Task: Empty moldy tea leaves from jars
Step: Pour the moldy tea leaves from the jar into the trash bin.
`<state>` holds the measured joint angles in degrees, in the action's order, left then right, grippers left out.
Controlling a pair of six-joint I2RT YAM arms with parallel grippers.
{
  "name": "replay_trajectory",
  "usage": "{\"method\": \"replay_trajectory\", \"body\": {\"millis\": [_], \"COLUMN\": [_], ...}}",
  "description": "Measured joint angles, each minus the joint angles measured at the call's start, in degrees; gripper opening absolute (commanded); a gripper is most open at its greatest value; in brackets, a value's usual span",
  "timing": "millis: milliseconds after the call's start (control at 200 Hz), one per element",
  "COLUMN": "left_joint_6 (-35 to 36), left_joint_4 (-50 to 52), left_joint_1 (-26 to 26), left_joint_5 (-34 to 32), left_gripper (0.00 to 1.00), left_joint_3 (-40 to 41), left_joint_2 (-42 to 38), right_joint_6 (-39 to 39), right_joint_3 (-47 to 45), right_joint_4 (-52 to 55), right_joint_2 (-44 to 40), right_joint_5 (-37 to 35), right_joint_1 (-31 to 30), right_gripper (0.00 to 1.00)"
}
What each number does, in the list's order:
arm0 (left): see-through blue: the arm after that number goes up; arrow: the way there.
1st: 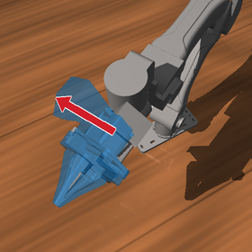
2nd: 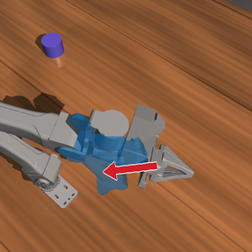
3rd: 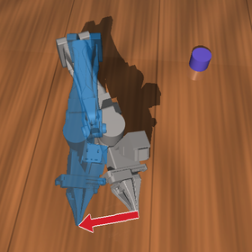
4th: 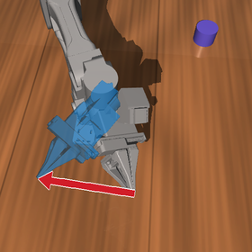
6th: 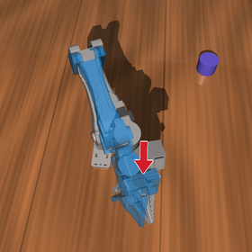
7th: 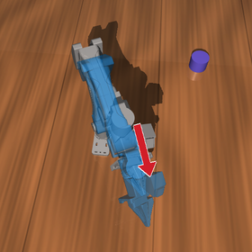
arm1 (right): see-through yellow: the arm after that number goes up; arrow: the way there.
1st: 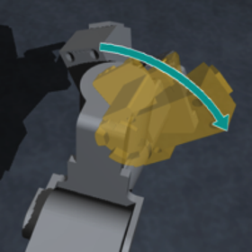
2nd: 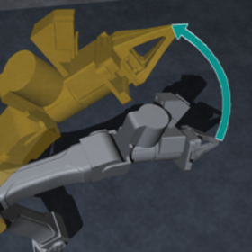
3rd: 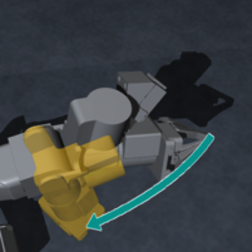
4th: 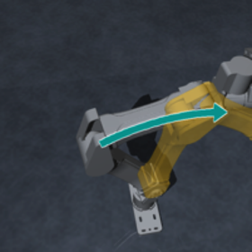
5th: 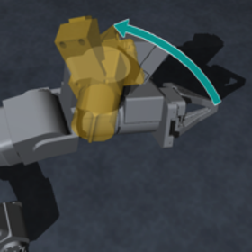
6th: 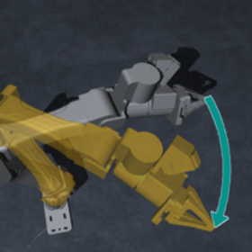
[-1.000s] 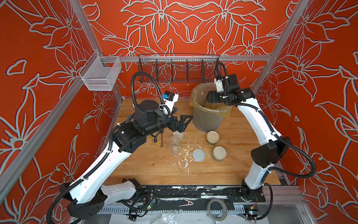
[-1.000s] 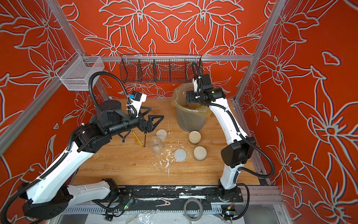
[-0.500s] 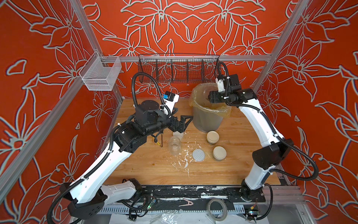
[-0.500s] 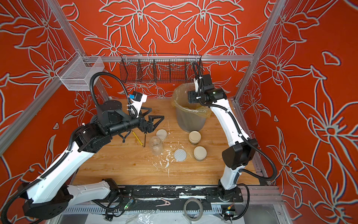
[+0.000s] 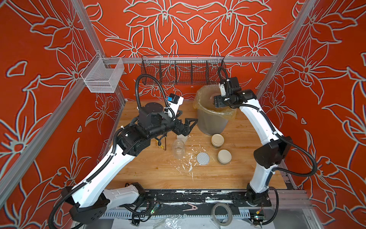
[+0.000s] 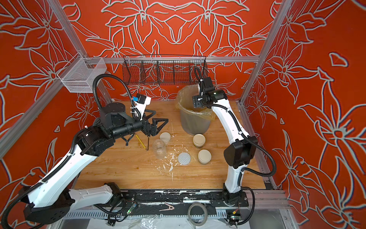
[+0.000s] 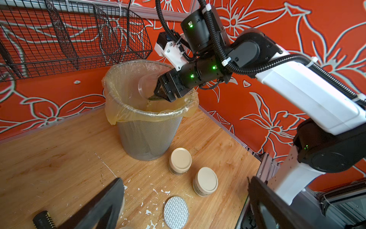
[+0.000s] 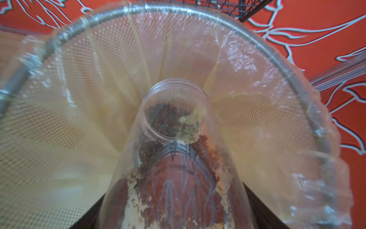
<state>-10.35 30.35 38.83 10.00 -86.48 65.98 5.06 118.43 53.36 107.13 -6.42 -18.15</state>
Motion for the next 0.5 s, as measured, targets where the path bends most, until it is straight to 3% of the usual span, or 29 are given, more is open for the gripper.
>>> {"method": "replay_trajectory", "body": {"millis": [325,500], "left_joint_6": [0.11,0.09], "left_joint_4": [0.00,-0.44], "left_joint_1": [0.00,0.00], "left_joint_5": [0.13,0.22], "left_gripper": [0.97,0.97], "left_joint_3": [0.96,1.20], "left_joint_2": [0.00,-0.02], "right_joint_6": [-3.21,-3.65], "right_joint_3": [1.64,3.15], "right_joint_4": [1.79,1.90], "right_joint_2": [0.24,0.35], "right_joint_5": [-6.71,-7.02], "right_joint_1": [-3.39,-4.44], "right_gripper": [0.42,0.42]}}
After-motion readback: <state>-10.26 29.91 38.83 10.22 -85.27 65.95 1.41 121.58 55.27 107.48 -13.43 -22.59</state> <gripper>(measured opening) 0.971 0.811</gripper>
